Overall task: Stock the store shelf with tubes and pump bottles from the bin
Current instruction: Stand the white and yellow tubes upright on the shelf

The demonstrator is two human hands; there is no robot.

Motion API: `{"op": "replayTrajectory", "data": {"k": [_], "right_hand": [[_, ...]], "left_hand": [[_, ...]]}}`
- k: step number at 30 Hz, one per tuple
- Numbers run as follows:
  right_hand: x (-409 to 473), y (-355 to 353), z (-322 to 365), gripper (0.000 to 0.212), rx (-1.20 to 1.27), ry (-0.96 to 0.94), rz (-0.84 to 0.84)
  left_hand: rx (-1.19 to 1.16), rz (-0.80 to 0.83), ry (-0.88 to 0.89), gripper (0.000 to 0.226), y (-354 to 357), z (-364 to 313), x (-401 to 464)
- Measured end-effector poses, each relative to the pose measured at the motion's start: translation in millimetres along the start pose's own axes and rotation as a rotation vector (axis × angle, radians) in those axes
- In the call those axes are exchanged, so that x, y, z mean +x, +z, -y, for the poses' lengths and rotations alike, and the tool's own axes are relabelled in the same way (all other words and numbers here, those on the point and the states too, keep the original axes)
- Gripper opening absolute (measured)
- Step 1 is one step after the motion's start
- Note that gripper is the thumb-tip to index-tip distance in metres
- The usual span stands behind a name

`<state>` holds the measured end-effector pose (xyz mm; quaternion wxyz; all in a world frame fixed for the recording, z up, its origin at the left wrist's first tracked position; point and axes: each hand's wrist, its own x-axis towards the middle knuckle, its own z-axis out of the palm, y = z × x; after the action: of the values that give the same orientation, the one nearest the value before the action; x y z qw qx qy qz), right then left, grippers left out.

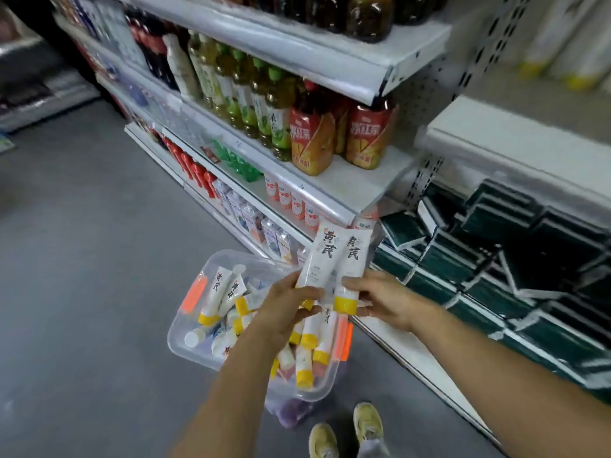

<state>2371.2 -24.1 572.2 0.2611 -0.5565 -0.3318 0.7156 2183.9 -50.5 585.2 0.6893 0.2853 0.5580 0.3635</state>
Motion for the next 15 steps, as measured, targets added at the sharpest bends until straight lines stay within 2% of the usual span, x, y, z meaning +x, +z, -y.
{"op": "replayTrajectory", "data": {"k": [3,8,10,15], "right_hand": [[-17,-15,17,0.017,0.032,-0.093,-0.042],[-50,-36,46,0.033,0.084,-0.211,-0.09],[-67,-45,58,0.03,0.085,-0.264,-0.106],[-102,-69,81,0.042,0.074,-0.369,-0.154]], "left_hand": [[0.017,0.075,0.033,0.033,21,-15,-5],[0.045,0.226,0.097,0.024,60,-42,-13],[0.064,0.263,0.132,0.022,77,-53,-15],[0.091,0.326,0.224,0.034,121,-77,-17]]}}
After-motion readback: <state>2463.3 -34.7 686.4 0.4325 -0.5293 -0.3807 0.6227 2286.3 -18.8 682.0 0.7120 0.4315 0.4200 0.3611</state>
